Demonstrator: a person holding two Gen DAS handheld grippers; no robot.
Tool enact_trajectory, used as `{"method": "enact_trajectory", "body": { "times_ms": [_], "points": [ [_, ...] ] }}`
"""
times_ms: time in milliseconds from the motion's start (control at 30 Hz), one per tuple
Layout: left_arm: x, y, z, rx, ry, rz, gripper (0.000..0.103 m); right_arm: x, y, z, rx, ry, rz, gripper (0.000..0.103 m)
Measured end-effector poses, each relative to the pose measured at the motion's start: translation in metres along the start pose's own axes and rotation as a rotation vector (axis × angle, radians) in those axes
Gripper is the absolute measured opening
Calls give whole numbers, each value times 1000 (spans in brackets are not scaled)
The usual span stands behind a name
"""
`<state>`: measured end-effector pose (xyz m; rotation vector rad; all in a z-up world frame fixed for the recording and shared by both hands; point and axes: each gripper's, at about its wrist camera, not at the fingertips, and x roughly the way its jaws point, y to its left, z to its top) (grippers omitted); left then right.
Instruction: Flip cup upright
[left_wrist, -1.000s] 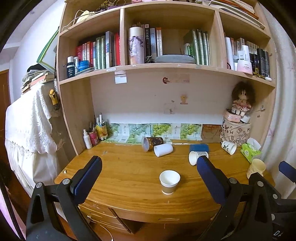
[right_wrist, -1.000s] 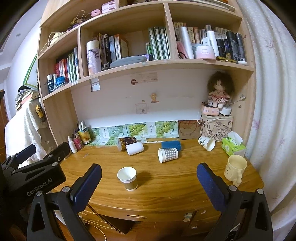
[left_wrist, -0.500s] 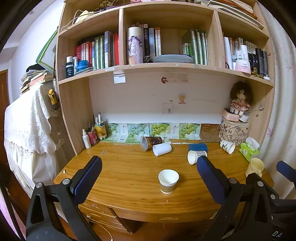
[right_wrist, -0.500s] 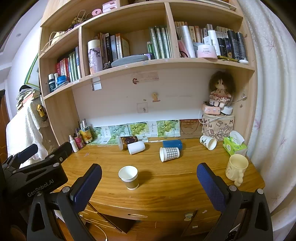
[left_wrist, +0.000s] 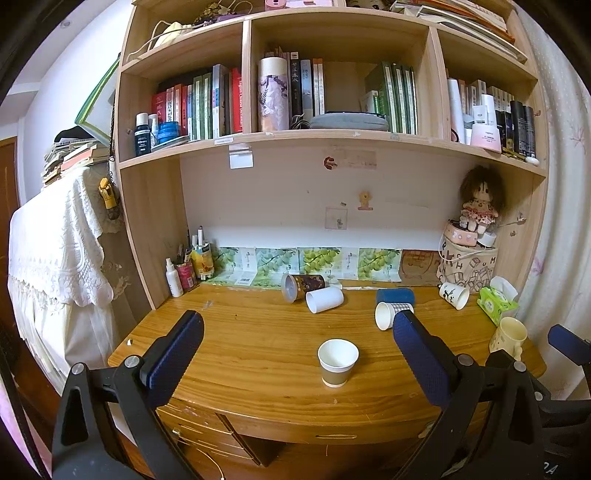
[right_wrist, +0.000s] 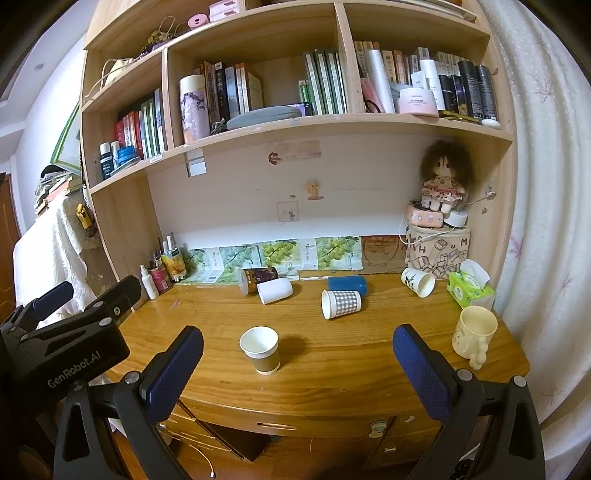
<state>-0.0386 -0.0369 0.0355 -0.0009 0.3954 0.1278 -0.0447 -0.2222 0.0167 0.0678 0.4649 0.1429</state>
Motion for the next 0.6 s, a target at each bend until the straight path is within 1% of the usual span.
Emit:
{"method": "enact_trajectory", "body": {
  "times_ms": [600],
  "points": [
    [-8,-1,1,-5,-4,4,102,0,-3,-3,5,12,8,103]
  ]
}}
